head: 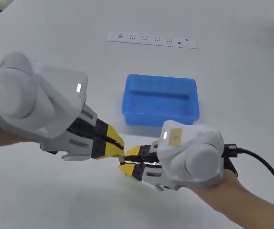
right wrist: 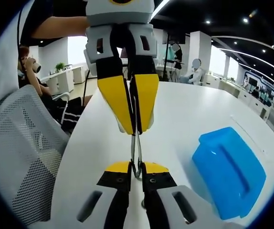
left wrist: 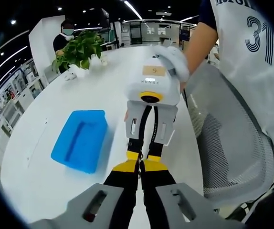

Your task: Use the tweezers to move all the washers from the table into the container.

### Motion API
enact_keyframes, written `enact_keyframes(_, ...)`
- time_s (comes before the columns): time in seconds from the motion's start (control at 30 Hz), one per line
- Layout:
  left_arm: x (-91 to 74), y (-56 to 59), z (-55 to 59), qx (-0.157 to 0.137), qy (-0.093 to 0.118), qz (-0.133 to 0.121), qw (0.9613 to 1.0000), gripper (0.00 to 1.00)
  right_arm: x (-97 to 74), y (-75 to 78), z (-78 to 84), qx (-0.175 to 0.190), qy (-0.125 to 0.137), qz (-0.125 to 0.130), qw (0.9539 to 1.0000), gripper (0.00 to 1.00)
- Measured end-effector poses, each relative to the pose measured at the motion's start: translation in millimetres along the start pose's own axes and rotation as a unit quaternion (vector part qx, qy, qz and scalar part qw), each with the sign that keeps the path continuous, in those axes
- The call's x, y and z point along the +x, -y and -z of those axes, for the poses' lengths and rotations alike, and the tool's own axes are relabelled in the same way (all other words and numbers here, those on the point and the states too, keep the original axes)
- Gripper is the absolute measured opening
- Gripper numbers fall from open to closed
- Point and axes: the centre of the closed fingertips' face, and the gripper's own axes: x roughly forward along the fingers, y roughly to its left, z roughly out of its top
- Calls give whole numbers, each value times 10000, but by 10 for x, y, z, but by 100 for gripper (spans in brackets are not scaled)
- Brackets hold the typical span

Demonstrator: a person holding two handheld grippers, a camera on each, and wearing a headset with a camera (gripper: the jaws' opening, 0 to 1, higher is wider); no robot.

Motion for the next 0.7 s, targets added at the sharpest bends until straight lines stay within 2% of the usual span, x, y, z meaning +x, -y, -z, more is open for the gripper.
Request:
enact_keyframes(0.13,-43,-31,-46,-94,73,-49,9999,5,-29,19,-53,46,63,21,10000,9)
enact_keyframes(0.23,-90,-37,-128,-272,225,-27,9994,5,-93,23,-115,76,133,20,9999,9)
enact_keyframes(0.37,-139,-62,-231,-319,375,-34,9988,5,-199,36,-176,45,197,43,9998,9)
enact_keyframes(0.6,-186,-131,-472,-341,767,-101,9964,6,-424,156,-299,41,323,266,9991,9)
enact_keyframes(0.63,-203,-165,-546,-336,885,-158,9954,6,-468,189,-326,31,350,318,9989,9)
enact_keyframes(0.7,-227,-206,-619,-346,991,-200,9943,6,-525,237,-355,9,370,382,9986,9)
